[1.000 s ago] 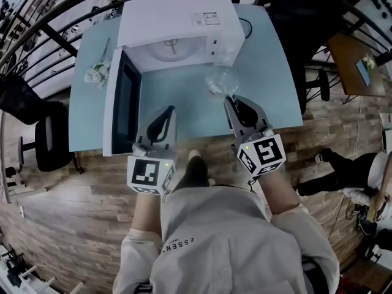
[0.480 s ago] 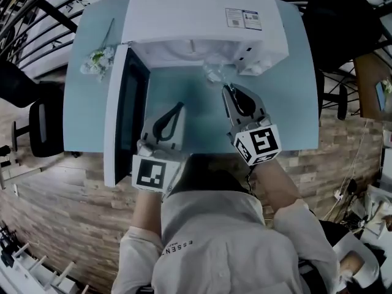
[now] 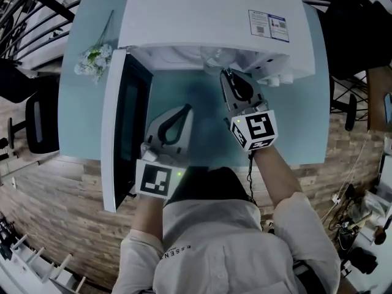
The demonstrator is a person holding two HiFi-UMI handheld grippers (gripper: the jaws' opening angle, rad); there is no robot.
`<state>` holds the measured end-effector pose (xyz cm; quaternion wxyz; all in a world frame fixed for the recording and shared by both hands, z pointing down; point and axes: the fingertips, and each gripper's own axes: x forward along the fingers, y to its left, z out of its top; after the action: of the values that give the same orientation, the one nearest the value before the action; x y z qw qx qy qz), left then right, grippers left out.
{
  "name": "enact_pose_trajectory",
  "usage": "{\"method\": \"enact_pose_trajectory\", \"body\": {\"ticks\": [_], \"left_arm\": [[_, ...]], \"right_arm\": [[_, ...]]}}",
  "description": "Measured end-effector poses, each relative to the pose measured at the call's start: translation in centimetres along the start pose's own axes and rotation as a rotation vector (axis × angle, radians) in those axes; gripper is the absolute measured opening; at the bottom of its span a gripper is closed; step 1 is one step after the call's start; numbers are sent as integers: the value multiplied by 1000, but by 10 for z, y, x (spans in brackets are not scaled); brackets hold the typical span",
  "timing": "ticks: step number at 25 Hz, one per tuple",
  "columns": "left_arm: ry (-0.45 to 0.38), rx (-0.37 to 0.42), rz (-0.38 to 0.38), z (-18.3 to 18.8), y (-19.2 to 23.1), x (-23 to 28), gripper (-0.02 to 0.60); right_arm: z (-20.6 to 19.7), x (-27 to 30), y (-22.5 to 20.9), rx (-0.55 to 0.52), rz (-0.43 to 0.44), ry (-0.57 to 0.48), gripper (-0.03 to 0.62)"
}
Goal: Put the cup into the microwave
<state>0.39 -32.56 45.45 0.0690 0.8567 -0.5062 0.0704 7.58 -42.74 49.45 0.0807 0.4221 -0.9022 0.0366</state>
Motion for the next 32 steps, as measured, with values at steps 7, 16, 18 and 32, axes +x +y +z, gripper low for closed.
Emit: {"method": "enact_pose_trajectory", "body": {"ticks": [7,16,18,32], "left_arm": [[4,-7,15,-3,12,11,2],[10,-16,17,-5,21,18,2],[9,-17,16,-5,22,19,0],[-6,-41,17,2,25,17,0]], "right_arm": [[-12,39,-11,3,-3,-7,41],[-19,59,-19,22,-18,-30,41],[-20,62,-19,19,-19,-38,41],[-23,66,-19,25,-23,-24,73]]}}
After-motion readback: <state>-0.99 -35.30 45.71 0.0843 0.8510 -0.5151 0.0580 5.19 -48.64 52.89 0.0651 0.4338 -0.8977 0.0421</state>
